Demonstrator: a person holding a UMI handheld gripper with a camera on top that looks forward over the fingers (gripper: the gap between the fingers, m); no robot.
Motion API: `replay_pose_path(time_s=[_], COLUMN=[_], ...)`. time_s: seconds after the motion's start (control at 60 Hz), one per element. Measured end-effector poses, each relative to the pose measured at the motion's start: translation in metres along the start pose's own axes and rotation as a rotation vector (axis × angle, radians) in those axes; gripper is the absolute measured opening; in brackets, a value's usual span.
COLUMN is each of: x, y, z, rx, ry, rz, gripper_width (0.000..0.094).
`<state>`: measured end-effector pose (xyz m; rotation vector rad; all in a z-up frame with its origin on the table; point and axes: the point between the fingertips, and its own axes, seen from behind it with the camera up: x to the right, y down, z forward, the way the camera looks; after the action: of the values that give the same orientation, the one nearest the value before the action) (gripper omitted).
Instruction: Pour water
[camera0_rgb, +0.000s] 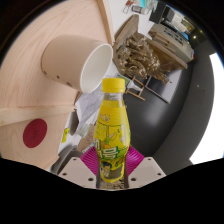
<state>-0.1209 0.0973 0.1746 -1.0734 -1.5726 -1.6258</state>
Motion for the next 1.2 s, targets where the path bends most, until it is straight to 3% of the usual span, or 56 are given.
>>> replay_pose_path(time_s=[0.267,0.5,0.7,1.0,1.2], x=[0.009,0.037,0.026,-0.054,-0.089], y=[-0.004,0.022,0.028,0.001,-0.014], z=[0.001,-0.013,-0.032,-0.040,-0.033], rx=[0.025,0.024,0.082,0.106,0.106], ry=[-0.013,-0.077,-0.249,-0.479,-0.528], rz=[0.053,0.562,1.103,1.667,1.805], gripper_width=[0.0308,0.0310,0.0312,0.0311,0.0317])
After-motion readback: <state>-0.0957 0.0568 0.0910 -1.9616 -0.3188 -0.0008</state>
